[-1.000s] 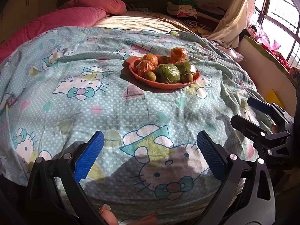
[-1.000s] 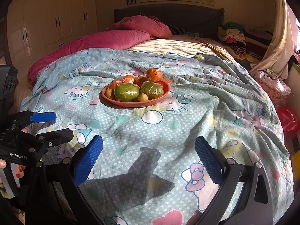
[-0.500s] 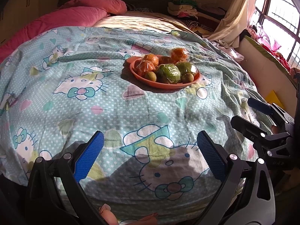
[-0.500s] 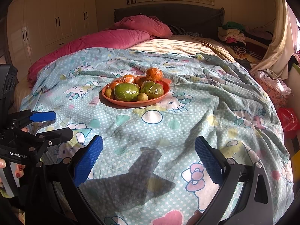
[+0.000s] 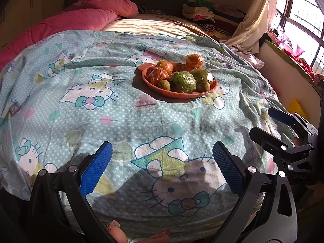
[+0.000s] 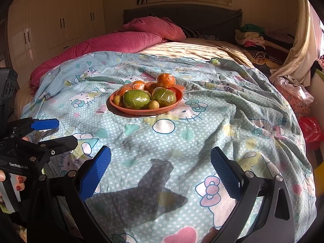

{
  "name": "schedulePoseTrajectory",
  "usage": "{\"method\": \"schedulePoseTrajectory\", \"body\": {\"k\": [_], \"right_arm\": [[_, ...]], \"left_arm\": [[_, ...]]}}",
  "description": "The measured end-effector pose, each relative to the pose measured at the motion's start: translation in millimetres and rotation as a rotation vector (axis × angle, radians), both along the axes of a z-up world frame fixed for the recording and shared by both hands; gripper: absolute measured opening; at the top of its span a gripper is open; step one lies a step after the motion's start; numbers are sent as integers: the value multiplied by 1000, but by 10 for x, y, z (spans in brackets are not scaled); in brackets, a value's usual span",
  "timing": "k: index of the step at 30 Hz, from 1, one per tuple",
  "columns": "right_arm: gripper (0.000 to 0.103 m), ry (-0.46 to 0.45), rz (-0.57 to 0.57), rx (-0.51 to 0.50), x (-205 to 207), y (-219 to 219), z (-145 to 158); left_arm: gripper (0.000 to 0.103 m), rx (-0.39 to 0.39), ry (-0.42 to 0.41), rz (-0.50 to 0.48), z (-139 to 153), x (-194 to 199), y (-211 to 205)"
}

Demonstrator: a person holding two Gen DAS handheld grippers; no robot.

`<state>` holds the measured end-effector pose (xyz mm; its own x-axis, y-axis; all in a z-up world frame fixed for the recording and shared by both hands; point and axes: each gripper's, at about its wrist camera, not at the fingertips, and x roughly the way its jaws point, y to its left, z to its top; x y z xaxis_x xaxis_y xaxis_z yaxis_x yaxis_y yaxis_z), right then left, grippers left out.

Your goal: Organize fruits

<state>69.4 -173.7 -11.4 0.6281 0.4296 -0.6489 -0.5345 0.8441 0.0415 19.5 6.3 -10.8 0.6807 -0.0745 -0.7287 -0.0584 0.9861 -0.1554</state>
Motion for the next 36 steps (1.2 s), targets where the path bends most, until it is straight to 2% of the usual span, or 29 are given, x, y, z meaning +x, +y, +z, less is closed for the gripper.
{"method": "schedulePoseTrajectory", "body": {"k": [22, 27, 29, 32, 36], "right_arm": [[98, -1, 1, -13, 14, -15, -36], [98, 0, -3, -21, 26, -24, -60], [98, 0, -6, -18, 37, -38, -62], [98, -1, -24, -14, 81, -79, -66], [98, 17, -92, -31, 282, -243, -81]], "left_arm": [[93, -29, 29, 8, -37, 74, 4], [93, -64, 14, 22, -25, 89, 71], [93, -47, -2, 42, -13, 90, 102], [93, 20, -24, 73, 17, 142, 187], [93, 57, -31, 136, 41, 378, 545]]}}
